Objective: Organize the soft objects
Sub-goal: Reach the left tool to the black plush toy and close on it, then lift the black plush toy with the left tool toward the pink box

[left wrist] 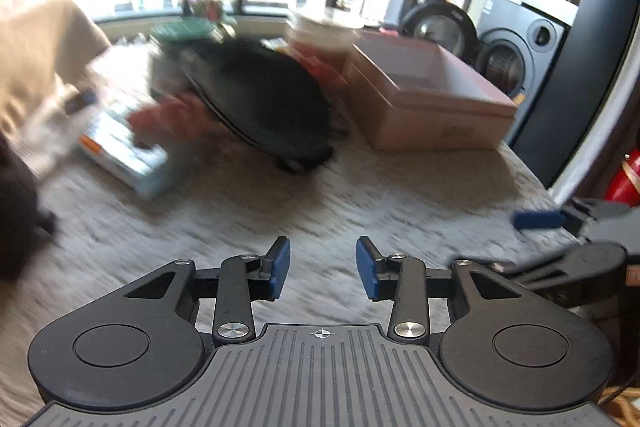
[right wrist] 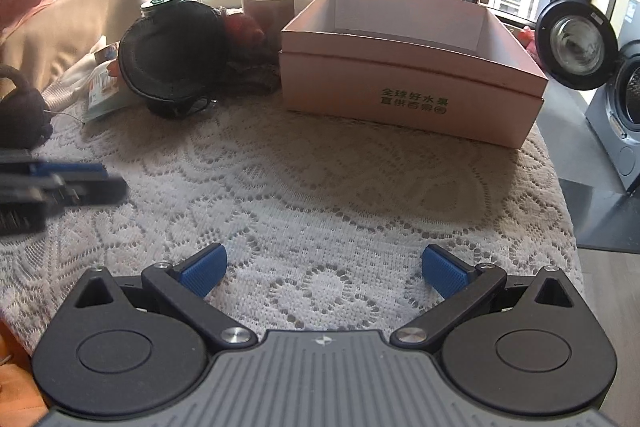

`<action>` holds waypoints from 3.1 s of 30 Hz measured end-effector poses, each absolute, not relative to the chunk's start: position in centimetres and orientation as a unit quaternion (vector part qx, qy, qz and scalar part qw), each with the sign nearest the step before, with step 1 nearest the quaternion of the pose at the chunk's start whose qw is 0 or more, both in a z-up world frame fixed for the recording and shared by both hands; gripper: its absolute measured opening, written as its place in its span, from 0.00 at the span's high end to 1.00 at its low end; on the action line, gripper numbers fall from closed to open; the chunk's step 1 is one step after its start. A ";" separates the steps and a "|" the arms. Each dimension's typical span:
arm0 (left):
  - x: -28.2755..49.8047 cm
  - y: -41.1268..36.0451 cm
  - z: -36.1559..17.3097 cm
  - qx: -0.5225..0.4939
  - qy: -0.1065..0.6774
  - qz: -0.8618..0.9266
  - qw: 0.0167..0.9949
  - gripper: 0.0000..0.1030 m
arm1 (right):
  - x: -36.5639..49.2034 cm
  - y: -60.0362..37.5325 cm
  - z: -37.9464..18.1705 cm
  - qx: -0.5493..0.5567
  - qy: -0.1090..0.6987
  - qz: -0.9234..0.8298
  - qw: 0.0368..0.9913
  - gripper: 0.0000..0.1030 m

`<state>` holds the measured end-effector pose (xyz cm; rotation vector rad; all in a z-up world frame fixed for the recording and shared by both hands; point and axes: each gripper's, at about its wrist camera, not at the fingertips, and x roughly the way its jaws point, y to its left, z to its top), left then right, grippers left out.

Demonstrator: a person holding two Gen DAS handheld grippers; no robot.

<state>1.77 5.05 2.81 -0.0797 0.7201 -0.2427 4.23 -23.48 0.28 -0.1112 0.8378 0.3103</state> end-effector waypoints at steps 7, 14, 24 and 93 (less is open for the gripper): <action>-0.1 10.2 7.0 0.017 0.271 -0.083 0.959 0.59 | 5.0 -23.0 0.7 -0.061 0.422 0.154 0.891 0.00; -2.8 18.3 9.5 -0.002 0.221 0.003 0.975 0.59 | 6.5 -21.9 1.1 -0.048 0.421 0.139 0.895 0.05; -2.0 21.5 5.7 -0.033 0.281 -0.020 0.959 0.58 | 6.9 -20.0 2.0 -0.062 0.399 0.151 0.903 0.05; 2.1 19.6 1.7 -0.085 0.321 -0.098 0.938 0.80 | 8.2 -14.5 1.9 -0.144 0.387 0.163 0.896 0.05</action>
